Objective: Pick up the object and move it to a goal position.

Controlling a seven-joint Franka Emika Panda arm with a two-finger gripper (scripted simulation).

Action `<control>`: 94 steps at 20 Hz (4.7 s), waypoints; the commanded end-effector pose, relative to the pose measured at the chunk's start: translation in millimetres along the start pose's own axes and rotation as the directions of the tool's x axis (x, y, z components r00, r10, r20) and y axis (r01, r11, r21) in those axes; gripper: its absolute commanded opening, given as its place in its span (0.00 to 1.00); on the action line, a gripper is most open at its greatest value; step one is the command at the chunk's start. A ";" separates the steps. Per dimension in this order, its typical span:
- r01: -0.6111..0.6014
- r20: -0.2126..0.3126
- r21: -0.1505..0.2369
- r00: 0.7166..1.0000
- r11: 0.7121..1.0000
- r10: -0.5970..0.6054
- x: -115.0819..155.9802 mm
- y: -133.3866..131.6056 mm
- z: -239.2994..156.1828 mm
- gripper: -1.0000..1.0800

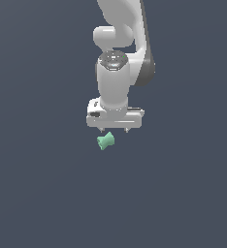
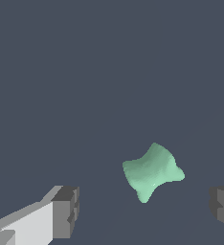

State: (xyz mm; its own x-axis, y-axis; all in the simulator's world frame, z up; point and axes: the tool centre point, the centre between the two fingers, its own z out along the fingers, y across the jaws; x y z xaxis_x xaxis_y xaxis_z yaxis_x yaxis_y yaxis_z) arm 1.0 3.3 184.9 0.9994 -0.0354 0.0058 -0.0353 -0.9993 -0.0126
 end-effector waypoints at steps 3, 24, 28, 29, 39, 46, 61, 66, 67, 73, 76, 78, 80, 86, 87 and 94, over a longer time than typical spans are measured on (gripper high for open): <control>-0.003 0.001 0.000 1.000 1.000 0.003 0.0 1.7 -0.8 0.96; -0.116 0.007 -0.003 0.993 0.993 0.116 -2.7 23.3 -2.0 0.96; -0.189 0.007 -0.002 0.982 0.982 0.189 -4.8 24.5 5.6 0.96; -0.211 0.007 -0.002 0.977 0.977 0.211 -5.4 24.9 7.8 0.96; -0.468 0.007 -0.004 0.884 0.884 0.468 -14.2 30.4 34.7 0.96; -0.634 0.004 -0.007 0.773 0.773 0.634 -21.5 35.3 53.4 0.96; -0.831 -0.006 -0.011 0.557 0.557 0.831 -33.5 44.0 79.1 0.96; -0.845 -0.007 -0.012 0.535 0.535 0.845 -34.6 44.9 81.3 0.96; -0.845 -0.008 -0.012 0.535 0.535 0.845 -34.7 44.9 81.3 0.96; -0.843 -0.007 -0.012 0.538 0.538 0.843 -34.9 44.8 89.5 0.96; -0.843 -0.007 -0.012 0.537 0.537 0.843 -35.5 44.9 102.4 0.96; -0.844 -0.008 -0.012 0.536 0.536 0.844 -36.0 45.4 113.0 0.96; -0.845 -0.008 -0.012 0.535 0.535 0.845 -36.1 45.4 121.5 0.96; -0.845 -0.008 -0.012 0.535 0.535 0.845 -35.3 45.5 131.5 0.96; -0.845 -0.008 -0.012 0.535 0.535 0.845 -35.3 45.5 131.5 0.00; -0.845 -0.008 -0.012 0.535 0.535 0.845 -35.3 45.5 131.5 0.00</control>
State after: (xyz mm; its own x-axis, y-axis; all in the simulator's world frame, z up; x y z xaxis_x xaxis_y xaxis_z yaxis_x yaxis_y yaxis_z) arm -34.8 -38.9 53.3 0.5049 -0.8632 0.0002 -0.8632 -0.5049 -0.0005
